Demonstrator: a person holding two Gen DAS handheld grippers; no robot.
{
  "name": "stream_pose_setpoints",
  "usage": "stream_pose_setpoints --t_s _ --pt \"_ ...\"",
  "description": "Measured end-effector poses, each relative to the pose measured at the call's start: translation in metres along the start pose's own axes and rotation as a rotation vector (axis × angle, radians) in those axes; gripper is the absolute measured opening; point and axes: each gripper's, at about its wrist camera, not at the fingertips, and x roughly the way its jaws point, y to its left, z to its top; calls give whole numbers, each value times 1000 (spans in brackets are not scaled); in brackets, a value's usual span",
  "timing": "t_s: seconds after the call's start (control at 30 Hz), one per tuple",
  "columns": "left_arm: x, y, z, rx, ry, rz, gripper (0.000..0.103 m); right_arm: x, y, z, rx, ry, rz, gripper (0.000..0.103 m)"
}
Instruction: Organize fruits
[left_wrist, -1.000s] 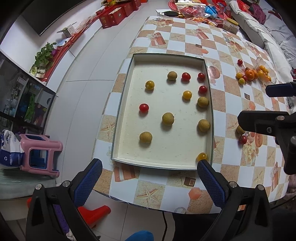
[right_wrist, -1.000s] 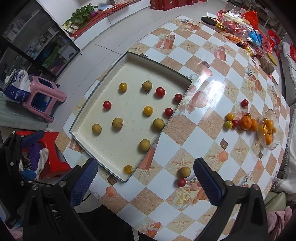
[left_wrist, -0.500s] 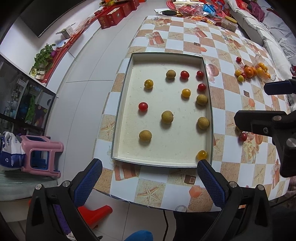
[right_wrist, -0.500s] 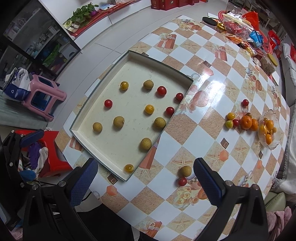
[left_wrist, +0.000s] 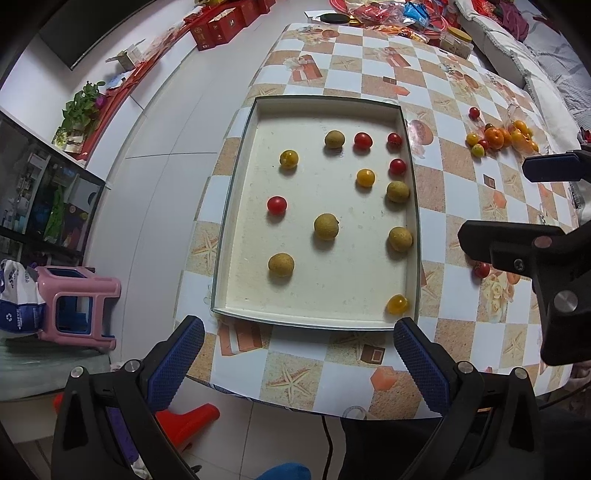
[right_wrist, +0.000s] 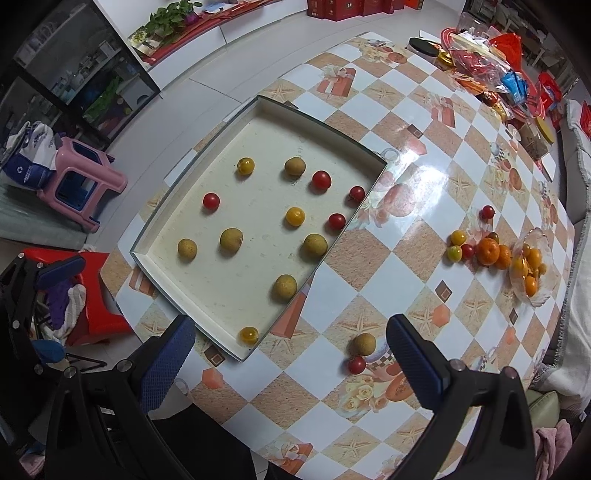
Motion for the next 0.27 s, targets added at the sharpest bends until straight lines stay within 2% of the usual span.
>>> stream_pose_setpoints --t_s 0.27 --pt "-3 2 3 -8 -28 -8 103 2 -2 0 2 1 -3 103"
